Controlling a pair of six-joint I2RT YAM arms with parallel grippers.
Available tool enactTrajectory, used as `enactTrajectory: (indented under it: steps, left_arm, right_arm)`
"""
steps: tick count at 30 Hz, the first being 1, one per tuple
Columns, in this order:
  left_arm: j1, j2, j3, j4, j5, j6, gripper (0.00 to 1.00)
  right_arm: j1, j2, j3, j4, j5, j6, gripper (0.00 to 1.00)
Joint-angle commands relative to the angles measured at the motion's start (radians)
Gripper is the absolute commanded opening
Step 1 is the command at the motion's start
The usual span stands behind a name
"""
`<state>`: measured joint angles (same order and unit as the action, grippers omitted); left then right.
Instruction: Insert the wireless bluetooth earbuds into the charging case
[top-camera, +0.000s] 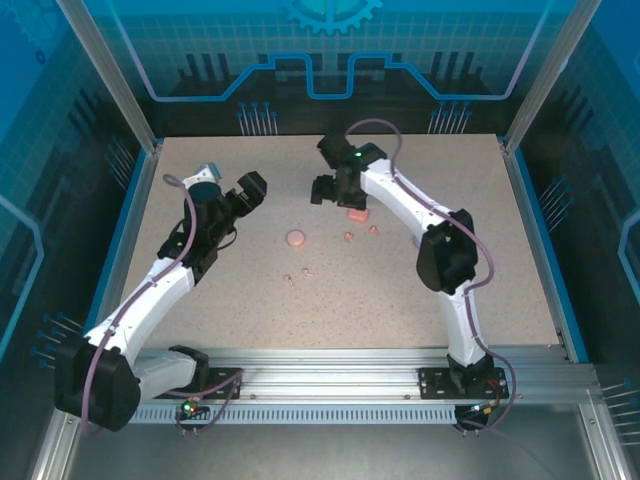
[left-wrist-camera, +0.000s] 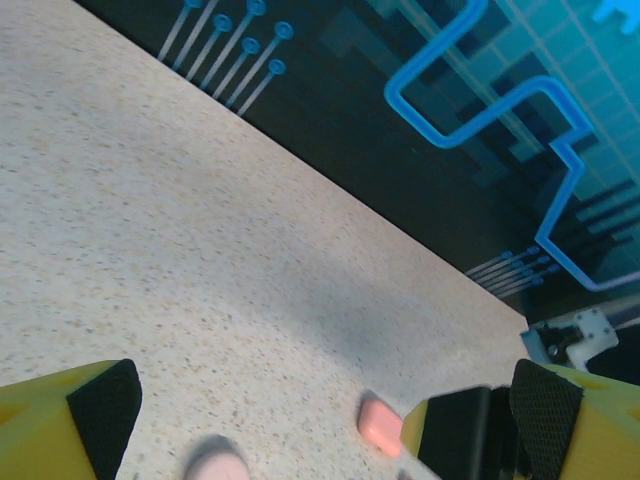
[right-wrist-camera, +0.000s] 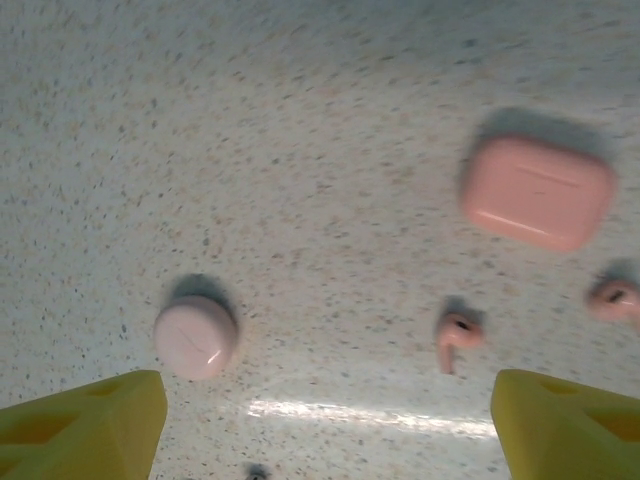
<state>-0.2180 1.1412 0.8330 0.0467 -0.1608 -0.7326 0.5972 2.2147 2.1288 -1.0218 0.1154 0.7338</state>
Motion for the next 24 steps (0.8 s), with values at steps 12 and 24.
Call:
enactTrajectory:
  steps: [12,24]
  left_arm:
    - [0.141,0.007,-0.048,-0.032,0.116,-0.097,0.99]
    - [0.132,0.123,-0.020,0.009,0.285,-0.096,0.99]
  right_arm:
    - [0.139,0.249,0.258,-0.144,0.034,0.003,0.83]
    - [-0.015,0.169,0.213,-0.198,0.180,0.087,0.90]
